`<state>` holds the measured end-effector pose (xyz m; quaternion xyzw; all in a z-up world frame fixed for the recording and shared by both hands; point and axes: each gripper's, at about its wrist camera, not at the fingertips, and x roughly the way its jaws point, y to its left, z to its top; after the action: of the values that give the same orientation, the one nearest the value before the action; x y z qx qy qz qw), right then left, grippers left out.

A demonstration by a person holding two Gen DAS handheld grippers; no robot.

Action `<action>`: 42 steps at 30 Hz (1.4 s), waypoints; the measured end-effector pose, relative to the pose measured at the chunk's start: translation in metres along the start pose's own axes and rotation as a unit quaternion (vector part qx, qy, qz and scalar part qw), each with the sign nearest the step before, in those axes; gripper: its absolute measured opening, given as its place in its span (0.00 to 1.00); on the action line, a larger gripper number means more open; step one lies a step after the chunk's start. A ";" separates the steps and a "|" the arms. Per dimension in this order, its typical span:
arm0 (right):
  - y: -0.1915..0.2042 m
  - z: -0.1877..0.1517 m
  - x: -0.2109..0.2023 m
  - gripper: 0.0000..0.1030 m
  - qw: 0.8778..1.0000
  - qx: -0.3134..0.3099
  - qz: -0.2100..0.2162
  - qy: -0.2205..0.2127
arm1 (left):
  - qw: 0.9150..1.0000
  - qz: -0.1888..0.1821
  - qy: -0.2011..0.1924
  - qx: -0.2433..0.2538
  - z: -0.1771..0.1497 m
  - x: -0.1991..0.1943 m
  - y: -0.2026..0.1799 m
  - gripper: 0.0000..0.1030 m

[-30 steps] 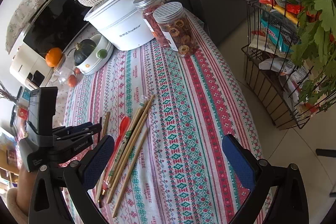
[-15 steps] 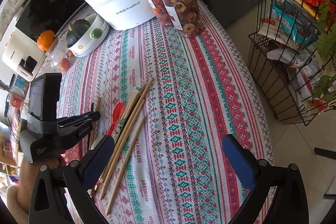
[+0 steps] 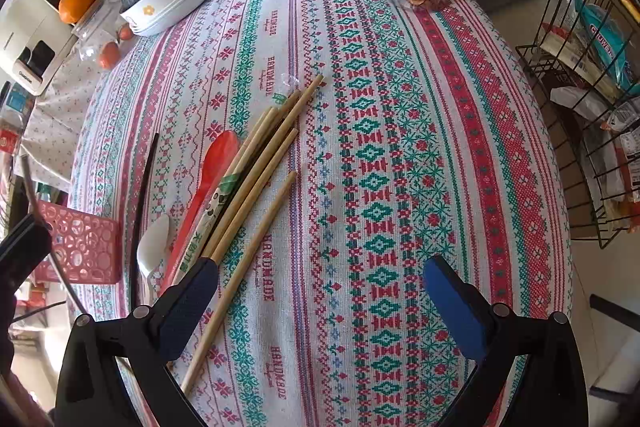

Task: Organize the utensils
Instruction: 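Lower the left tool and grasp a pair of wooden chopsticks, then lift the chopsticks with the left tool while the right tool grasps a single wooden chopstick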

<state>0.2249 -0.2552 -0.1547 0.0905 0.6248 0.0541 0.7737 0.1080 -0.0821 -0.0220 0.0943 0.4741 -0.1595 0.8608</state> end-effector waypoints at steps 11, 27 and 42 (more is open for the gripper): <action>0.038 -0.005 0.025 1.00 0.993 -0.047 -0.105 -0.025 | 0.998 -0.045 -0.040 -0.023 -0.041 -0.023 0.032 0.09; 0.056 -0.031 0.009 0.71 0.992 -0.057 -0.097 -0.061 | 0.997 -0.055 -0.056 -0.025 -0.060 -0.029 0.040 0.09; 0.052 -0.045 -0.015 0.06 0.993 -0.080 -0.015 -0.080 | 0.996 -0.048 -0.068 -0.039 -0.071 -0.039 0.048 0.09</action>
<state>0.1788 -0.2038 -0.1388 0.0230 0.5555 0.0845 0.8269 0.0505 -0.0080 -0.0266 0.0267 0.4246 -0.1883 0.8852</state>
